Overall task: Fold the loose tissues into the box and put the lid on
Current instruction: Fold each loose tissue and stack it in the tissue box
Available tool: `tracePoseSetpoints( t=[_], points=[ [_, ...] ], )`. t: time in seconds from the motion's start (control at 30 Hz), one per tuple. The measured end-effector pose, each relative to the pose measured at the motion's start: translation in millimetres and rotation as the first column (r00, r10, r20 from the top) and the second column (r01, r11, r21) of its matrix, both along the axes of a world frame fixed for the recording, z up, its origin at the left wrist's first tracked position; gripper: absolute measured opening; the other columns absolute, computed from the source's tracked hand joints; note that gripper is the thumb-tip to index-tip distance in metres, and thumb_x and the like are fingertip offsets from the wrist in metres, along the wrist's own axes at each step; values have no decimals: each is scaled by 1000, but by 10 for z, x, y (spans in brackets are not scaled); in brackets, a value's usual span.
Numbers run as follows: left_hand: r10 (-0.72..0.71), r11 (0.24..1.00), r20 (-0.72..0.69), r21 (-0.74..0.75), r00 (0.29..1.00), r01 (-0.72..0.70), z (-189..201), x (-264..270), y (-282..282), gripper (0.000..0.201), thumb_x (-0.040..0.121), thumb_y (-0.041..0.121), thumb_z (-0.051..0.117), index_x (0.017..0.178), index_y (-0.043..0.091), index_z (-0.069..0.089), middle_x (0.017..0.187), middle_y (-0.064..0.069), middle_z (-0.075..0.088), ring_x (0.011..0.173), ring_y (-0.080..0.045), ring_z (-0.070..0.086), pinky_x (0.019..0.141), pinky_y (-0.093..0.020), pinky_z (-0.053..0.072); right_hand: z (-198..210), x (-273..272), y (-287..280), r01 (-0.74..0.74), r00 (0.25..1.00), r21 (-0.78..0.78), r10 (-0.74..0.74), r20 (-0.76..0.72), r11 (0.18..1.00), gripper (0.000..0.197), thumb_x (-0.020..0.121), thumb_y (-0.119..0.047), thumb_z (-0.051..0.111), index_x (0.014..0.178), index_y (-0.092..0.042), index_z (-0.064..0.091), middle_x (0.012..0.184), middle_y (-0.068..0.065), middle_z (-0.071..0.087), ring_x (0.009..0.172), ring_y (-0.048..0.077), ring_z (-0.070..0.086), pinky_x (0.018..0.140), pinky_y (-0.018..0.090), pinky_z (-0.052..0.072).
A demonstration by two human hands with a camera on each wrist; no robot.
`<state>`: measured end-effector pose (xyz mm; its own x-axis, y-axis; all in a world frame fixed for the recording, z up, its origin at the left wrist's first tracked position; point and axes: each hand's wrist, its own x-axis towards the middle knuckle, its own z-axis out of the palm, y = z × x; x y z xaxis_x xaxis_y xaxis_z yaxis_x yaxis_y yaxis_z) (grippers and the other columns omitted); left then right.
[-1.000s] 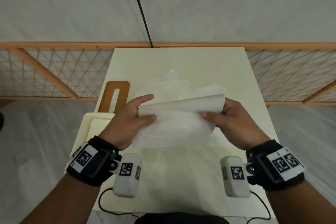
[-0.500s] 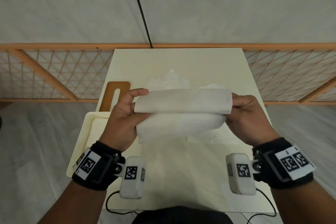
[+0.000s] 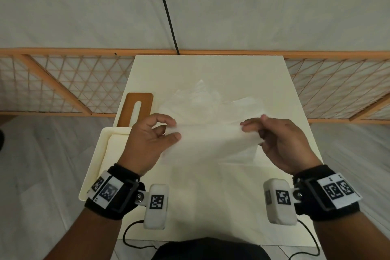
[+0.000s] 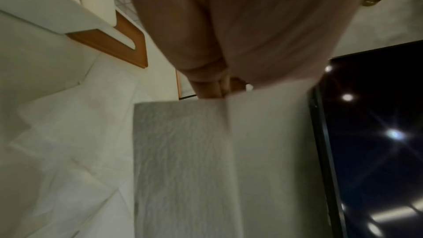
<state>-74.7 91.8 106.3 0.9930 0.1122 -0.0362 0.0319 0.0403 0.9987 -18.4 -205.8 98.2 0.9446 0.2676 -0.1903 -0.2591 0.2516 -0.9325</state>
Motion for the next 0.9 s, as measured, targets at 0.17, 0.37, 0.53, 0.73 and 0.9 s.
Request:
tracePoseSetpoints(
  t=[0.17, 0.37, 0.53, 0.73, 0.9],
  points=[
    [-65, 983, -180, 160, 981, 95, -207, -48, 43, 19, 82, -7, 73, 86, 12, 76, 108, 7, 74, 99, -6, 69, 88, -27, 54, -146, -120, -45, -34, 999, -241, 35, -1, 970, 21, 79, 13, 71, 89, -5, 77, 95, 16, 76, 79, 20, 71, 70, 23, 53],
    [-102, 911, -573, 274, 813, 307, -777, -267, -54, 11, 82, 0, 75, 86, 11, 75, 84, -9, 68, 77, -21, 67, 67, -31, 58, -843, -351, -145, -270, 958, -530, 171, -228, 804, 15, 77, 6, 76, 83, -7, 74, 83, 12, 72, 68, 21, 66, 65, 33, 50],
    [-61, 957, -639, 180, 767, 226, -1106, -379, -52, 16, 82, -3, 73, 92, 9, 75, 94, -10, 71, 81, -28, 72, 66, -36, 59, -1203, -382, -199, -261, 903, -371, 90, -421, 891, 29, 73, 10, 77, 96, -3, 64, 89, 22, 67, 71, 30, 64, 60, 34, 51],
    [-50, 862, -663, 349, 747, 368, -1553, -515, -180, 34, 77, -4, 72, 99, 22, 71, 86, -7, 71, 67, -14, 67, 64, -28, 58, -1571, -474, -84, -239, 971, -831, 134, -199, 502, 38, 71, 1, 76, 97, -21, 60, 85, 7, 68, 70, 16, 60, 56, 9, 44],
    [28, 724, -569, 578, 822, 376, -1766, -562, -223, 28, 80, 2, 67, 86, 29, 66, 103, 2, 64, 91, -13, 63, 75, -10, 43, -1701, -514, -47, -178, 978, -893, 171, -116, 413, 38, 73, 6, 65, 103, -18, 61, 81, -7, 61, 72, 7, 55, 59, 8, 37]
  ],
)
